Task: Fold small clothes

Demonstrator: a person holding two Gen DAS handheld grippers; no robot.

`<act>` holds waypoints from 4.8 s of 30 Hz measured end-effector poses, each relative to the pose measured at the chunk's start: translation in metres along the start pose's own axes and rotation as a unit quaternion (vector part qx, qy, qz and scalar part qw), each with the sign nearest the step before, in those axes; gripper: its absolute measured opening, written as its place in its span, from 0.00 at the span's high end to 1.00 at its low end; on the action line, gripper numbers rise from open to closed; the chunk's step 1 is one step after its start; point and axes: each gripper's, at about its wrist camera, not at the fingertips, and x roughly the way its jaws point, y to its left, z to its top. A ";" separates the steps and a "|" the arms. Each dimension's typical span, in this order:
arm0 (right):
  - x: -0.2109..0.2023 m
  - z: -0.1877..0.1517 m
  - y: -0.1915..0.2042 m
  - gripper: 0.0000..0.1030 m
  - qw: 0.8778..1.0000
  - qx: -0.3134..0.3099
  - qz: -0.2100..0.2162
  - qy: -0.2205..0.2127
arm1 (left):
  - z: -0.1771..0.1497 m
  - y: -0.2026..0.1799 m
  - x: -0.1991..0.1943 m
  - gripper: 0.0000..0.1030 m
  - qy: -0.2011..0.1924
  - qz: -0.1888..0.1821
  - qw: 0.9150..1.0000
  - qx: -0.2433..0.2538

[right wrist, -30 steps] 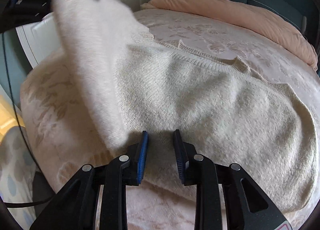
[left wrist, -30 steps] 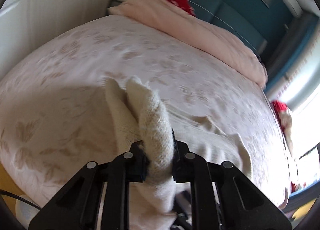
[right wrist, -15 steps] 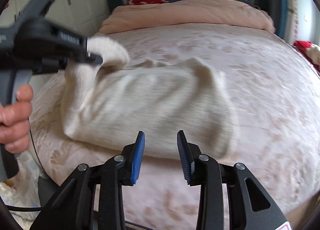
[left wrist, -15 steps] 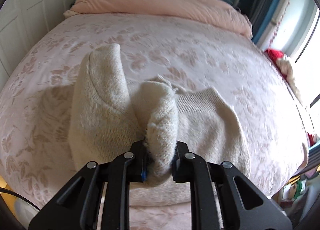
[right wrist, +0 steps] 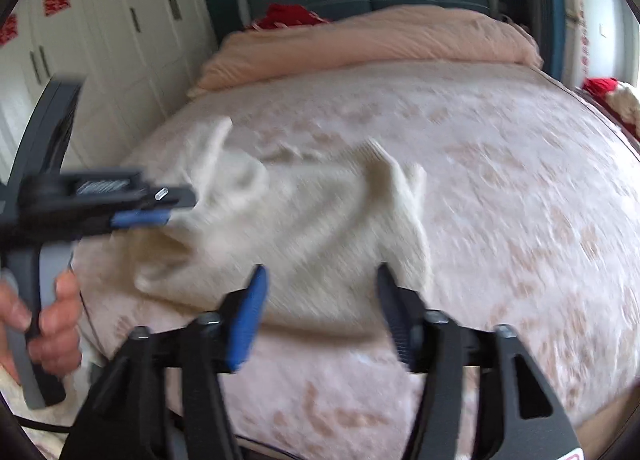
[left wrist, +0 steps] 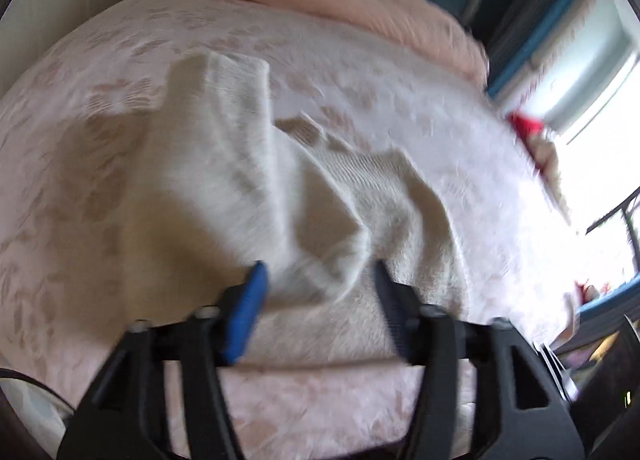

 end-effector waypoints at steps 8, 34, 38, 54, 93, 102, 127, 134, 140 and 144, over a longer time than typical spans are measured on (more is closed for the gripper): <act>0.070 0.048 0.071 0.32 0.996 -0.054 0.069 0.033 | -0.005 0.109 -0.044 0.39 -0.017 0.056 0.995 -0.082; 0.038 0.000 -0.075 0.90 0.988 0.135 0.005 0.075 | -0.014 0.041 0.008 0.37 0.024 -0.024 0.999 -0.022; 0.035 0.020 -0.060 0.30 0.991 0.121 0.054 0.034 | -0.024 0.021 0.028 0.34 0.032 -0.001 0.999 -0.016; 0.013 0.030 -0.035 0.83 0.995 0.080 0.066 0.000 | -0.013 0.027 0.007 0.31 0.012 0.009 0.999 -0.031; -0.007 0.012 -0.084 0.42 0.993 0.115 -0.017 0.017 | -0.022 0.006 0.063 0.20 0.055 0.002 0.998 0.000; 0.003 -0.055 -0.096 0.39 0.963 0.255 0.065 0.063 | -0.029 0.033 0.013 0.21 0.020 -0.001 0.999 -0.025; 0.031 -0.032 -0.093 0.88 0.958 0.274 0.068 0.059 | -0.018 0.086 -0.018 0.21 -0.006 0.011 0.998 -0.067; 0.044 -0.015 -0.080 0.57 0.967 0.229 0.086 0.071 | -0.015 0.036 0.002 0.20 0.019 -0.029 0.999 -0.005; 0.071 -0.015 -0.094 0.74 0.951 0.270 0.117 0.094 | -0.031 -0.034 0.020 0.14 0.028 -0.057 0.992 0.111; 0.051 0.004 -0.085 0.78 0.950 0.261 0.161 0.059 | -0.038 -0.064 0.047 0.14 0.040 -0.058 0.985 0.159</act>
